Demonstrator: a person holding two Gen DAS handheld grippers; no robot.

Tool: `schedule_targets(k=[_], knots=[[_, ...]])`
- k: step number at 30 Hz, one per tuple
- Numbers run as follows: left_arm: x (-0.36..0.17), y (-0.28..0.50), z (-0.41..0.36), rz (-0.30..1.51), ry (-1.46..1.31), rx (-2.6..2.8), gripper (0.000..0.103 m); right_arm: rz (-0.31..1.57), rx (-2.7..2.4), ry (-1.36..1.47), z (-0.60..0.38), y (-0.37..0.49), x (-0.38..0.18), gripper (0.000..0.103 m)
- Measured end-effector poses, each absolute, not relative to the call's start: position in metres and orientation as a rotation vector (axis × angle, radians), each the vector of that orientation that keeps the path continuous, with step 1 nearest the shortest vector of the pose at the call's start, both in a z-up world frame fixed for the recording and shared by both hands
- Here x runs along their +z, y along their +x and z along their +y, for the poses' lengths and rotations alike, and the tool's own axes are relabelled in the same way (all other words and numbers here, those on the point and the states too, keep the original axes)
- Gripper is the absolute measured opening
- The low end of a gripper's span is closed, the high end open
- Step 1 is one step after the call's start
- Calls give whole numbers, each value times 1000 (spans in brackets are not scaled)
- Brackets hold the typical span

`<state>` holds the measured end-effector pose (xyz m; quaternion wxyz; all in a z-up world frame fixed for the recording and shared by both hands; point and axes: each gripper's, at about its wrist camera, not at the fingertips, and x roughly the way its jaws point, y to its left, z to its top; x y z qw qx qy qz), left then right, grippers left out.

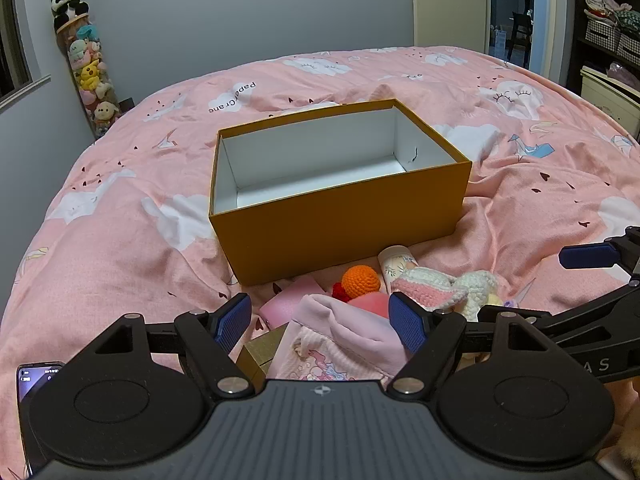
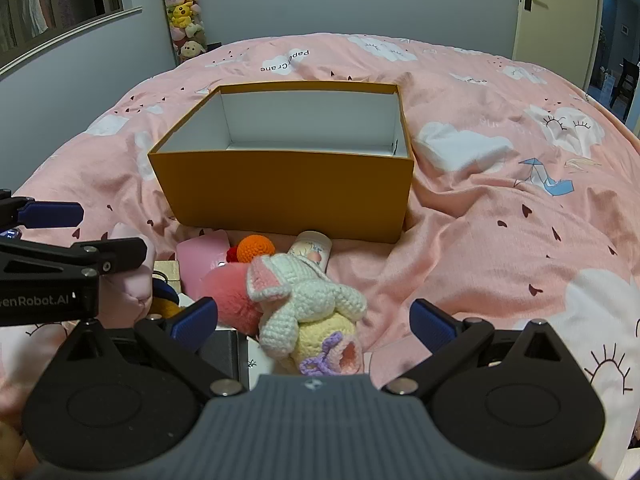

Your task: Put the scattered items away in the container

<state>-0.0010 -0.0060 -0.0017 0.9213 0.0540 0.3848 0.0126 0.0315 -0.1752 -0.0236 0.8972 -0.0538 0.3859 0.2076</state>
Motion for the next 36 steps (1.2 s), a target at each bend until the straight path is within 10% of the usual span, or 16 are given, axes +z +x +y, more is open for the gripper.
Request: schedule_targets(k=[36], knots=[[12, -24, 13, 920, 150, -256, 89, 834, 567, -255, -171, 46, -39, 87]])
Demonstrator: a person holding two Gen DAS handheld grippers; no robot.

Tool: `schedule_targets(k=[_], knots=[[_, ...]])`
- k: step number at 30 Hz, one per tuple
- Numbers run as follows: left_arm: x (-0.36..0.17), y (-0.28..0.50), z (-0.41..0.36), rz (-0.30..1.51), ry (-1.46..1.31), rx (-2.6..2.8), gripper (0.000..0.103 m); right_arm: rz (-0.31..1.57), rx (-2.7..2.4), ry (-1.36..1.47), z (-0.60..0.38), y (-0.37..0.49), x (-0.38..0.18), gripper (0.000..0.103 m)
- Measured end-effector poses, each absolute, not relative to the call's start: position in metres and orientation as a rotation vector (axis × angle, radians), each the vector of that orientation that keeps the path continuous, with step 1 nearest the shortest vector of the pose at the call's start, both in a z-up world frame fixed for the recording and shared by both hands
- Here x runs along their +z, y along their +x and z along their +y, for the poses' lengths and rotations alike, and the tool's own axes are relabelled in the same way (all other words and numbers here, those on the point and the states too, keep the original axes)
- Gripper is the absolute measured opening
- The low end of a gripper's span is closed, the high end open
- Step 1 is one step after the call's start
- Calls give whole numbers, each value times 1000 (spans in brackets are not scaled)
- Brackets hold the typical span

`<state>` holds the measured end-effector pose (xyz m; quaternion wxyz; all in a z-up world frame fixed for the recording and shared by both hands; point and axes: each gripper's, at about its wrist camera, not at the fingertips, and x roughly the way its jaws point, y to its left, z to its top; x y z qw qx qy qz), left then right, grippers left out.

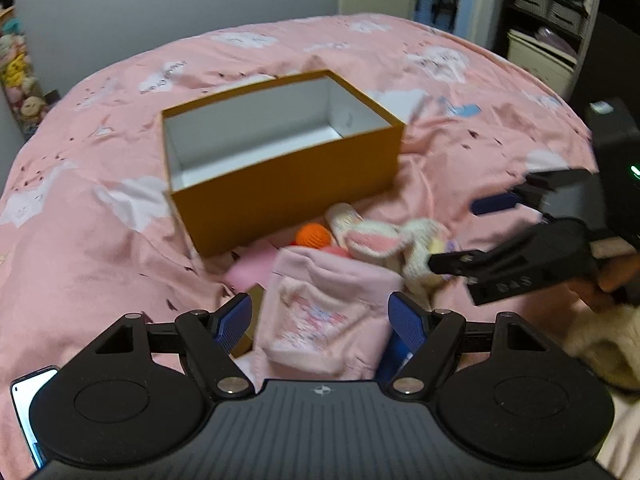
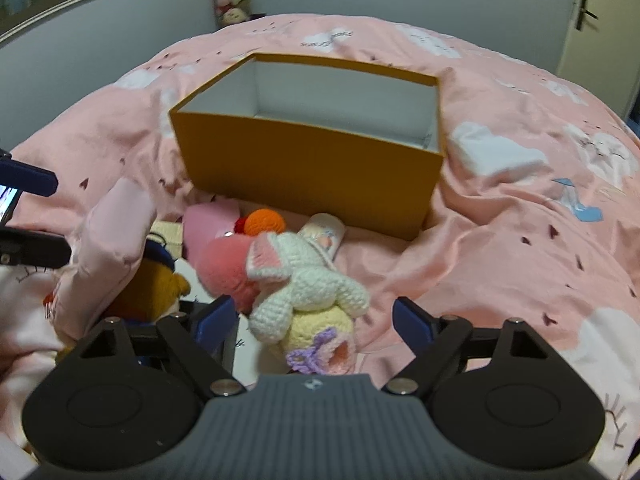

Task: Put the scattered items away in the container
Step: 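Grasp the white crocheted bunny with the right gripper while the left grasps the pink pouch, then carry the bunny and pink pouch over the orange box and lower them inside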

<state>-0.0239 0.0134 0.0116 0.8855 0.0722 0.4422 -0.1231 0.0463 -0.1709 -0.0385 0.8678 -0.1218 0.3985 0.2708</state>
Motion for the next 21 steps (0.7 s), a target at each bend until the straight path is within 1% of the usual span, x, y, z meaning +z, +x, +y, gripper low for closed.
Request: schedule_targets(k=[2, 4, 7, 11, 15, 17, 18, 21], knots=[[5, -25, 5, 937, 179, -271, 89, 833, 592, -271, -168, 48, -42, 87], [-3, -24, -1, 963, 200, -273, 81, 827, 612, -295, -165, 50, -46, 87], [-17, -21, -5, 991, 232, -245, 78, 820, 635, -335, -160, 55, -50, 87], [-27, -15, -3, 983, 265, -192, 74, 818, 664, -378, -155, 62, -56, 87], [-31, -5, 7, 978, 213, -180, 69, 841, 679, -414, -148, 69, -65, 87], [-31, -1, 12, 975, 176, -187, 65, 861, 681, -423, -145, 73, -70, 87], [-31, 0, 14, 973, 159, -189, 61, 872, 681, -428, -143, 75, -72, 87], [-30, 2, 20, 961, 118, -181, 56, 880, 669, -463, -139, 77, -78, 88]])
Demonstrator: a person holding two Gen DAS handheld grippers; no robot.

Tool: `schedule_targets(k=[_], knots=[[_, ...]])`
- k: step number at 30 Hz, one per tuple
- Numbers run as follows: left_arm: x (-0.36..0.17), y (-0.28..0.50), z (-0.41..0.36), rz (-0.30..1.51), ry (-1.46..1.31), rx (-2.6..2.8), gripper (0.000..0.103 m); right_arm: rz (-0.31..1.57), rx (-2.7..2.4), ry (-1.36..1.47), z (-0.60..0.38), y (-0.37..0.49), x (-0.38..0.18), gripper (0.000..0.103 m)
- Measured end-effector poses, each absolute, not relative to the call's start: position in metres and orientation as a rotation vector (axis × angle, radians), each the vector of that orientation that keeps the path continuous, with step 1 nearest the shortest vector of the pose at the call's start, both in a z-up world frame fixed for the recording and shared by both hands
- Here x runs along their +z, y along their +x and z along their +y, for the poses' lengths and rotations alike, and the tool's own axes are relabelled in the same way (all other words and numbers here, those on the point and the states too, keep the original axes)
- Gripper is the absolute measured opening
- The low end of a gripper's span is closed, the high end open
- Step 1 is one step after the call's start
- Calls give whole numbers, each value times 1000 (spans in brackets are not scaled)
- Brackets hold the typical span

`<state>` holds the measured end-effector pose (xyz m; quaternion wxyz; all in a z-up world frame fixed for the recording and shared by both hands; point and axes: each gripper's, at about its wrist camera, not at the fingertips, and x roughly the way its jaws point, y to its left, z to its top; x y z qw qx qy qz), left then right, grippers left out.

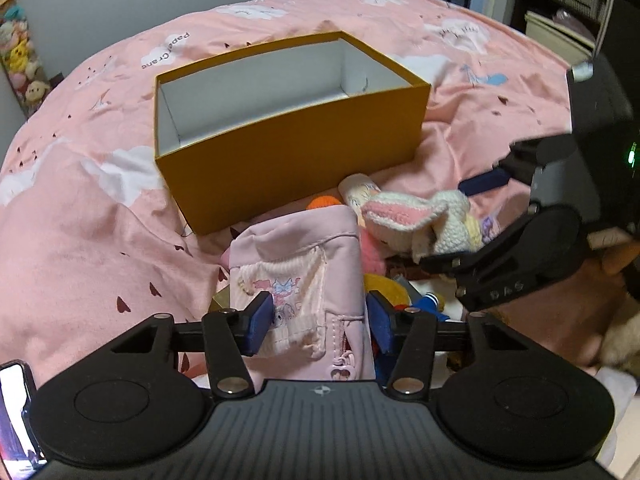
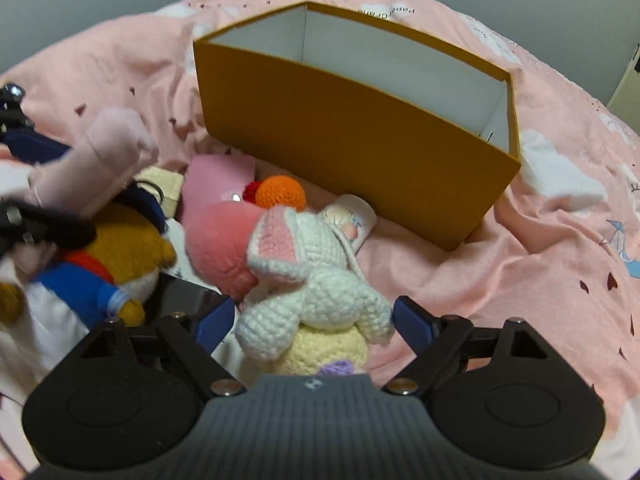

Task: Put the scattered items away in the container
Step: 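Carry the bunny and pink pouch over the orange box and lower them inside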

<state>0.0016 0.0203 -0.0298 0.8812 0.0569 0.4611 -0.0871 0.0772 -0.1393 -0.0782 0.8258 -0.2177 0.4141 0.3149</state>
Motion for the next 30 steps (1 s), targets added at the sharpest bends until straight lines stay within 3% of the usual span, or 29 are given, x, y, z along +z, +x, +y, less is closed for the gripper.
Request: schedule_targets(k=[5, 10, 16, 30], knots=[[-27, 5, 31, 962, 59, -153, 45, 906, 661, -490, -140, 81, -88, 86], [-25, 7, 39, 947, 10, -126, 36, 899, 667, -489, -140, 80, -86, 76], [-14, 13, 43, 898, -27, -108, 33, 881, 685, -433, -147, 80, -67, 70], [22, 52, 38, 763, -39, -117, 33, 703, 748, -301, -148, 90, 8, 69]])
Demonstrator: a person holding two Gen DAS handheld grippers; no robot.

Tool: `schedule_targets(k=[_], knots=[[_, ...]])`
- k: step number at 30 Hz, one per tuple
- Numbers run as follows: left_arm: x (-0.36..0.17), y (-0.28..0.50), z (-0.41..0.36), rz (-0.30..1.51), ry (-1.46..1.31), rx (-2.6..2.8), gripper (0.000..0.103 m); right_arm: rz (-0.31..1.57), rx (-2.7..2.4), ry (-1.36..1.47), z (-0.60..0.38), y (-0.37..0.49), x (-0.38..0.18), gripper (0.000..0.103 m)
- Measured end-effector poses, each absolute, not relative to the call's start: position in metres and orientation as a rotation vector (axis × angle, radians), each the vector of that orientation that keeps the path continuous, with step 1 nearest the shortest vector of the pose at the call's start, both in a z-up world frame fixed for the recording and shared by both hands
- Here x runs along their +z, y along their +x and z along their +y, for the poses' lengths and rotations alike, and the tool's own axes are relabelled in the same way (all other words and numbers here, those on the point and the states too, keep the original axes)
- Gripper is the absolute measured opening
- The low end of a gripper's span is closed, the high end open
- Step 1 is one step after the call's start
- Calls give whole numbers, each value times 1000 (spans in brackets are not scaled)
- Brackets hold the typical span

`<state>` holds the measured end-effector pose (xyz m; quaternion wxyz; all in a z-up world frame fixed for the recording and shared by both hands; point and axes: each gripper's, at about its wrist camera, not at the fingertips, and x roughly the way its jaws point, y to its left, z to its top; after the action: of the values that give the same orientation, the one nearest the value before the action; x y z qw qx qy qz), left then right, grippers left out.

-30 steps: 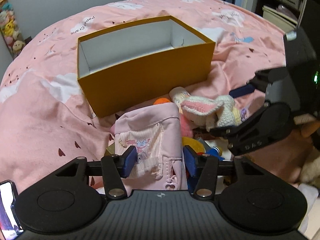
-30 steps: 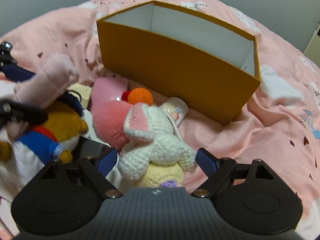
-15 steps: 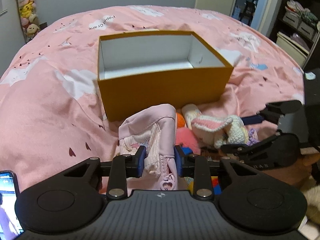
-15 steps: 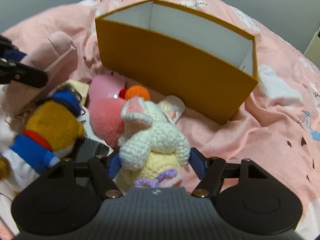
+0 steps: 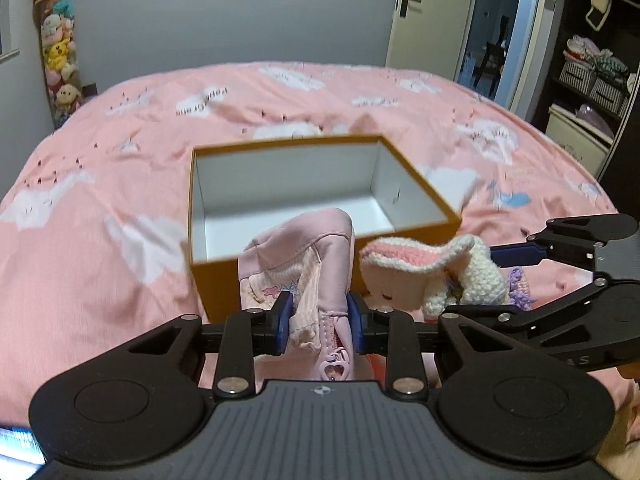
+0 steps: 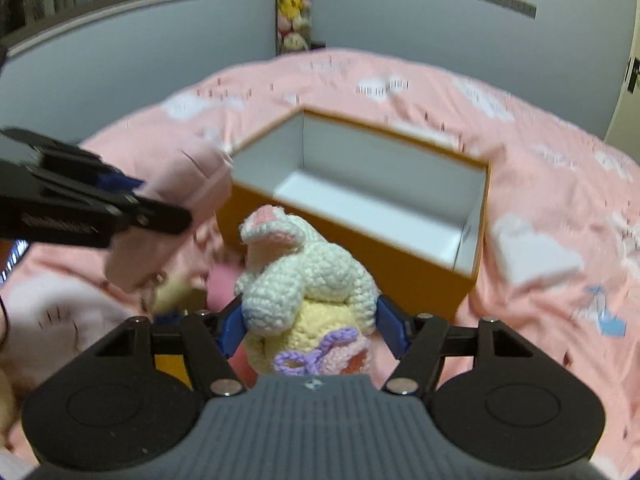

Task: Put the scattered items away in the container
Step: 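Carry the bunny and pink pouch over the orange box and lower them inside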

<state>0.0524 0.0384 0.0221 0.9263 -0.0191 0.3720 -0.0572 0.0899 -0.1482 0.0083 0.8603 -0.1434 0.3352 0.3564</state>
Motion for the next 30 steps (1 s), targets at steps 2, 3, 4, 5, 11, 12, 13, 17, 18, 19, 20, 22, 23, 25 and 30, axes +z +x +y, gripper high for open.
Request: schedule_targets(k=[2, 3, 4, 5, 11, 12, 13, 17, 18, 19, 20, 22, 23, 25, 30], knots=[[29, 59, 41, 744, -44, -113, 33, 668, 752, -297, -146, 94, 20, 69], [32, 62, 43, 733, -45, -111, 33, 650, 751, -297, -145, 97, 25, 69], [36, 65, 44, 722, -45, -108, 33, 631, 748, -298, -142, 100, 31, 69], [39, 69, 46, 712, -45, -106, 33, 616, 746, -298, -139, 103, 35, 69], [58, 95, 60, 683, -51, -115, 33, 545, 742, -284, -125, 126, 58, 69], [60, 101, 63, 678, -54, -115, 33, 540, 741, -275, -122, 133, 60, 69], [62, 107, 65, 675, -58, -113, 33, 539, 740, -265, -123, 139, 63, 69], [65, 132, 76, 665, -98, -118, 33, 549, 728, -207, -112, 171, 66, 69], [63, 139, 78, 669, -114, -118, 33, 555, 724, -188, -109, 180, 65, 69], [60, 146, 81, 674, -130, -118, 33, 565, 719, -168, -105, 190, 62, 69], [56, 152, 82, 678, -142, -116, 33, 577, 715, -151, -103, 198, 59, 69], [43, 164, 84, 703, -151, -99, 33, 618, 706, -117, -95, 214, 48, 69], [36, 169, 84, 722, -151, -85, 33, 644, 704, -100, -93, 220, 42, 69], [19, 180, 83, 767, -143, -53, 33, 711, 701, -67, -88, 235, 25, 69], [-11, 195, 72, 839, -52, 24, 33, 829, 661, -60, -74, 260, -15, 69]])
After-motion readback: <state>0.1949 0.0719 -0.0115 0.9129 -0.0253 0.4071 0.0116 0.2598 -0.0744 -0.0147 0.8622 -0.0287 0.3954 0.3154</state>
